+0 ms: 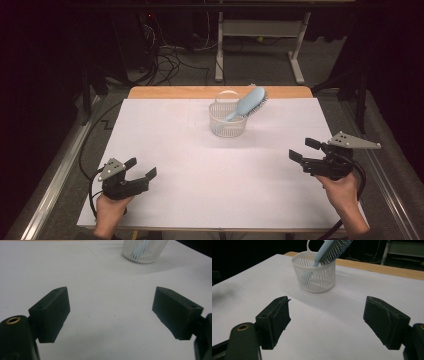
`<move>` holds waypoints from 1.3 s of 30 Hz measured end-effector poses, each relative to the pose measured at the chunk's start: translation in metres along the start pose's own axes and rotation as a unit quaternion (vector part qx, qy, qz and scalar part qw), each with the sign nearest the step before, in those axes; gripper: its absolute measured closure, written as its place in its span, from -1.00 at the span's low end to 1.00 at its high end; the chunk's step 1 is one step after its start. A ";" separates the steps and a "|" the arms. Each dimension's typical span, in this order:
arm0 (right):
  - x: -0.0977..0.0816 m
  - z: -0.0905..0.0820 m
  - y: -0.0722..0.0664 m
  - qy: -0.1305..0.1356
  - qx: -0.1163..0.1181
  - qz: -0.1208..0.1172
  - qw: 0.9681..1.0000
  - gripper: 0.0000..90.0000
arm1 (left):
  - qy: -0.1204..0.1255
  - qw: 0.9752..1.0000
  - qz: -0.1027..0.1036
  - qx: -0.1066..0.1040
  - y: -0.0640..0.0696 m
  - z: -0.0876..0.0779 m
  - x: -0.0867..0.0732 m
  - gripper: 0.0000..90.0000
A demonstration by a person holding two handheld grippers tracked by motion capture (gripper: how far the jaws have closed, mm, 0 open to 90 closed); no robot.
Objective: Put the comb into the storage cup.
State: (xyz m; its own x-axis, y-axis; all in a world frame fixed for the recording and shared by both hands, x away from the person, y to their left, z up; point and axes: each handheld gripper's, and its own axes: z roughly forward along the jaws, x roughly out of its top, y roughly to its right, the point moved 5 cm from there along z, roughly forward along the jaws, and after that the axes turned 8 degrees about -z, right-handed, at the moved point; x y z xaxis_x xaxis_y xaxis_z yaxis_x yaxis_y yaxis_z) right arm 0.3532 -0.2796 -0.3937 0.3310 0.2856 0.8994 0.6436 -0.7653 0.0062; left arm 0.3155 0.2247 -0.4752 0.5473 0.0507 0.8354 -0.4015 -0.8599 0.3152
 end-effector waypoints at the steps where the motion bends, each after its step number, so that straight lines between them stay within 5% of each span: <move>1: -0.001 -0.001 0.000 0.000 -0.001 0.001 1.000 -0.52 | 0.000 1.000 0.000 0.000 0.000 0.000 0.000 -0.69; 39: -0.028 -0.024 -0.004 0.018 -0.012 0.019 1.000 -0.52 | 0.000 1.000 -0.002 0.001 0.000 0.000 0.000 -0.69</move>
State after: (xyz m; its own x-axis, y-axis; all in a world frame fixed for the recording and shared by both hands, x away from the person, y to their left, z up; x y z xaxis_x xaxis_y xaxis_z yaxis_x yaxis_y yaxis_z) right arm 0.3246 -0.2985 -0.4087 0.3286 0.2356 0.9146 0.6144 -0.7888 -0.0176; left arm 0.3153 0.2252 -0.4753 0.5483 0.0541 0.8345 -0.3976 -0.8611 0.3170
